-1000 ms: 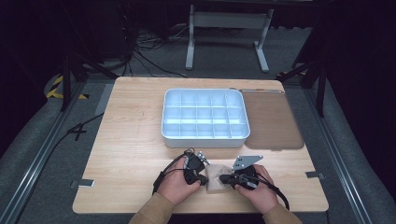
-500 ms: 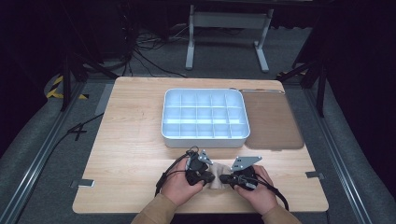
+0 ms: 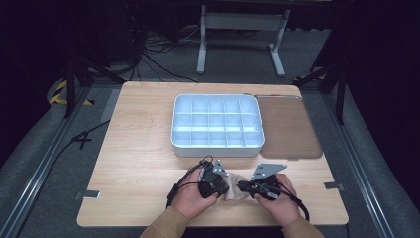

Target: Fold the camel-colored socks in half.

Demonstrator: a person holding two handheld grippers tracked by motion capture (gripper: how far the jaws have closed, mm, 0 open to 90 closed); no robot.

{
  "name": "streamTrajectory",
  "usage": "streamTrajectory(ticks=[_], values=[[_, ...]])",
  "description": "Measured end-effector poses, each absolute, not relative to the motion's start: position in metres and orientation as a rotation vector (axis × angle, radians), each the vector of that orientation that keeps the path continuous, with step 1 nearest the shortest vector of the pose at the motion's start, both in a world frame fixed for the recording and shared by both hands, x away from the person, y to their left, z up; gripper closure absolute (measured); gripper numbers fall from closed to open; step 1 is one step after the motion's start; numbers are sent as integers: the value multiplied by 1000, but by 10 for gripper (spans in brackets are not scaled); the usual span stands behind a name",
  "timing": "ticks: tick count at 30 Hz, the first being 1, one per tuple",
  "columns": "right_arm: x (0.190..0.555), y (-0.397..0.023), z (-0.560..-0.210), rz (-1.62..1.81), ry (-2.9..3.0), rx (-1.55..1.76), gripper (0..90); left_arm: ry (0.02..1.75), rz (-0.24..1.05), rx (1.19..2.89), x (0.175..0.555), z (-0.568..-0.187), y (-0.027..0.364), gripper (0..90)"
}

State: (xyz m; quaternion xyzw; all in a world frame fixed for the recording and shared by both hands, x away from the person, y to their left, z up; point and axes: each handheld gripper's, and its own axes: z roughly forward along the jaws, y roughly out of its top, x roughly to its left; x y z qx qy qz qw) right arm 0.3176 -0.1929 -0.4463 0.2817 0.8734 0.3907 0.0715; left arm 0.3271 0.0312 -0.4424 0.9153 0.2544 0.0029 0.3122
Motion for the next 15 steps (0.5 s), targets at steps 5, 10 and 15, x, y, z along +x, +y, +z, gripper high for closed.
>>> streamTrajectory(ticks=[5, 10, 15], values=[[325, -222, -449, 1003, 2615, 1060, 851, 671, 9, 2424, 328, -442, 32, 778], [325, -214, -461, 958, 2678, 1061, 852, 667, 10, 2418, 328, -441, 31, 776], [323, -205, -461, 963, 2683, 1030, 858, 647, 19, 2403, 327, -440, 29, 761]])
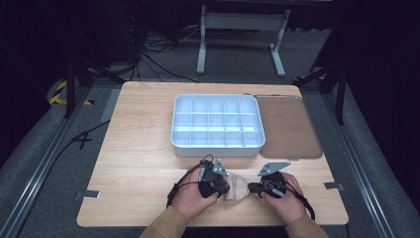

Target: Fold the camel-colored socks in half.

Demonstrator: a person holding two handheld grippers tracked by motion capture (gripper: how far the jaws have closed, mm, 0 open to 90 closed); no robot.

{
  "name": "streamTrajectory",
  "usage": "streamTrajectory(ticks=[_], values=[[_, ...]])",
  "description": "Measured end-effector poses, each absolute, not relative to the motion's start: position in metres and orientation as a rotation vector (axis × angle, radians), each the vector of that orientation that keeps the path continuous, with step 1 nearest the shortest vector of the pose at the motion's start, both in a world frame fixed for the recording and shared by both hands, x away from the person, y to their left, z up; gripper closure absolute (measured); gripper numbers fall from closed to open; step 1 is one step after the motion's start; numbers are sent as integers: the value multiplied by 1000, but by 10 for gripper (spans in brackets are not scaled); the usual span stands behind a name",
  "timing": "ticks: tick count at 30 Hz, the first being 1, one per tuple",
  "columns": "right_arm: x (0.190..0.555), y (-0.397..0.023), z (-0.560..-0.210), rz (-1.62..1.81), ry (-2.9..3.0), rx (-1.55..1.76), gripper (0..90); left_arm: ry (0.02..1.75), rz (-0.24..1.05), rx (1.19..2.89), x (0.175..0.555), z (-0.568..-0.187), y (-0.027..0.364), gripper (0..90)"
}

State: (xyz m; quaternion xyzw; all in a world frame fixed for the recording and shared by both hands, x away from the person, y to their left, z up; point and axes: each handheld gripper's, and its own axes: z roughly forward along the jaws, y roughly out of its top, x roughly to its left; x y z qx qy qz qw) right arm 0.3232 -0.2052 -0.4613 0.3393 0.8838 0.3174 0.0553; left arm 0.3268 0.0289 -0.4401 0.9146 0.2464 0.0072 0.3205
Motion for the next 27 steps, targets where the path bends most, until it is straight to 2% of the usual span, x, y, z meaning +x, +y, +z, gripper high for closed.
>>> streamTrajectory(ticks=[14, 16, 20, 27], values=[[319, -188, -467, 1028, 2693, 967, 865, 542, 54, 2428, 329, -443, 14, 682], [319, -189, -467, 1029, 2684, 970, 845, 535, 53, 2428, 329, -446, 13, 676], [319, -193, -465, 1043, 2676, 988, 840, 532, 78, 2423, 329, -445, 14, 623], [324, -190, -439, 1192, 2547, 935, 856, 523, 102, 2442, 328, -445, 12, 606]])
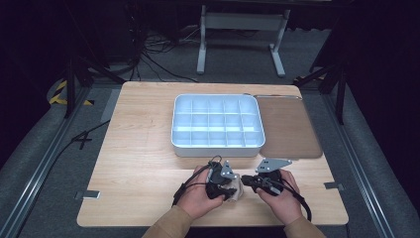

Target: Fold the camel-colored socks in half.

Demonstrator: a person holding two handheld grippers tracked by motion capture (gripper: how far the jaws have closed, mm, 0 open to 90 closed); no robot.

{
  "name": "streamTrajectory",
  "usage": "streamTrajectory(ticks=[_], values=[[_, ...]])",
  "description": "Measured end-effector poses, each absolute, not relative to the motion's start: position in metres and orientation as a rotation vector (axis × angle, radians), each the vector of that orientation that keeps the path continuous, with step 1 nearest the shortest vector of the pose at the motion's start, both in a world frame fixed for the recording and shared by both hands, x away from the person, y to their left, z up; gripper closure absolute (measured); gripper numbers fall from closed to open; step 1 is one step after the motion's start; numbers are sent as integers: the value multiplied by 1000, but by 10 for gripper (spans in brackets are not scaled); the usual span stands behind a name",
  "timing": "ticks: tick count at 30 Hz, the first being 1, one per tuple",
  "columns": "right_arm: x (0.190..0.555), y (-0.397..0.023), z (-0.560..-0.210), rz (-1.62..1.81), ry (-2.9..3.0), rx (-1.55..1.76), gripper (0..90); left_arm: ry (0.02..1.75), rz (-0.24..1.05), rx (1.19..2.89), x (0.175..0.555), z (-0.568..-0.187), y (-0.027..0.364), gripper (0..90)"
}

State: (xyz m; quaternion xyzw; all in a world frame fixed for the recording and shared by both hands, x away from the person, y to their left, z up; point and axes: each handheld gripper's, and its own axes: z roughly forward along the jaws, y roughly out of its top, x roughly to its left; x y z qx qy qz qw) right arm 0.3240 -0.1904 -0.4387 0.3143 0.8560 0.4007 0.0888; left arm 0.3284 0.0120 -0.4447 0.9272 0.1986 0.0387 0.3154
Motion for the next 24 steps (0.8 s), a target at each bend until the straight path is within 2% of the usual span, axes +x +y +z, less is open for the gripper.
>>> streamTrajectory(ticks=[5, 11, 17, 20, 24], values=[[326, -178, -440, 1294, 2516, 911, 851, 519, 111, 2449, 326, -444, 12, 585], [331, -176, -455, 1207, 2564, 970, 838, 519, 149, 2446, 319, -442, 13, 508], [330, -179, -457, 1181, 2561, 995, 791, 563, 130, 2481, 317, -448, 11, 439], [328, -179, -456, 1174, 2561, 1009, 686, 568, 157, 2489, 314, -452, 7, 416], [324, -183, -455, 1219, 2529, 1049, 485, 590, 185, 2501, 309, -452, 3, 416]])
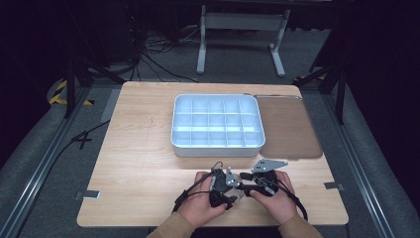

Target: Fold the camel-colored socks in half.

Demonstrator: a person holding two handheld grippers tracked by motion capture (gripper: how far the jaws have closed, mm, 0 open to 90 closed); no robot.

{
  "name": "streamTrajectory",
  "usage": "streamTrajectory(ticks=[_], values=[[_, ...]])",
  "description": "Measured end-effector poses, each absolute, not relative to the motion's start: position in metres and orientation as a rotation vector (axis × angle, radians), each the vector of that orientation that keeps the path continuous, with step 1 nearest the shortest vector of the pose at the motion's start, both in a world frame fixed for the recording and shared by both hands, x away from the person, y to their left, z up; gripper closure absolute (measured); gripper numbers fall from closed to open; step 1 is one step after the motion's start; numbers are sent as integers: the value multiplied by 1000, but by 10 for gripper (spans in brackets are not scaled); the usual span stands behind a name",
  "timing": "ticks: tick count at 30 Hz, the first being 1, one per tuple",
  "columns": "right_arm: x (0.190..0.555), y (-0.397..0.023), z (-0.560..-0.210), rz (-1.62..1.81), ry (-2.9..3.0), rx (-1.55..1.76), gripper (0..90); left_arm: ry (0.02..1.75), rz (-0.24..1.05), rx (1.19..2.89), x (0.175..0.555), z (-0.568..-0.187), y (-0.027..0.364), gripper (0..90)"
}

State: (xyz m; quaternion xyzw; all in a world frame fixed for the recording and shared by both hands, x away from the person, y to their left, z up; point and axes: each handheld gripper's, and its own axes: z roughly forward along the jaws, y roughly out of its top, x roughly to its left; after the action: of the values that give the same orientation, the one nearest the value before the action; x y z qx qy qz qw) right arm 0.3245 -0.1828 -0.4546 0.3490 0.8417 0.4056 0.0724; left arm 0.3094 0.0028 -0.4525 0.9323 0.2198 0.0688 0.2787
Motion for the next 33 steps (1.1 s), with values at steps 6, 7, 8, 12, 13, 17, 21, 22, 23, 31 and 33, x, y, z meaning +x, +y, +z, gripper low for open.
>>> streamTrajectory(ticks=[6, 7, 8, 12, 13, 17, 21, 22, 23, 31, 33], values=[[330, -186, -462, 1174, 2547, 1106, 399, 632, 158, 2556, 306, -459, 0, 423], [331, -187, -462, 1178, 2553, 1116, 398, 632, 154, 2560, 306, -458, 0, 436], [332, -187, -462, 1179, 2559, 1125, 395, 635, 157, 2556, 306, -458, 0, 438], [339, -188, -467, 1196, 2593, 1176, 360, 642, 152, 2542, 306, -459, 2, 443], [340, -188, -469, 1207, 2601, 1190, 359, 641, 153, 2542, 306, -459, 2, 445], [345, -185, -473, 1244, 2643, 1195, 365, 640, 155, 2541, 305, -459, 2, 448], [345, -181, -473, 1258, 2677, 1210, 484, 637, 154, 2540, 305, -459, 5, 452], [345, -180, -473, 1269, 2680, 1217, 494, 633, 151, 2539, 305, -459, 6, 453], [345, -180, -474, 1276, 2684, 1208, 510, 637, 141, 2532, 306, -459, 7, 453], [343, -180, -471, 1286, 2694, 1203, 703, 640, 129, 2508, 306, -453, 15, 465], [343, -179, -470, 1278, 2693, 1203, 736, 640, 141, 2499, 305, -449, 20, 464]])
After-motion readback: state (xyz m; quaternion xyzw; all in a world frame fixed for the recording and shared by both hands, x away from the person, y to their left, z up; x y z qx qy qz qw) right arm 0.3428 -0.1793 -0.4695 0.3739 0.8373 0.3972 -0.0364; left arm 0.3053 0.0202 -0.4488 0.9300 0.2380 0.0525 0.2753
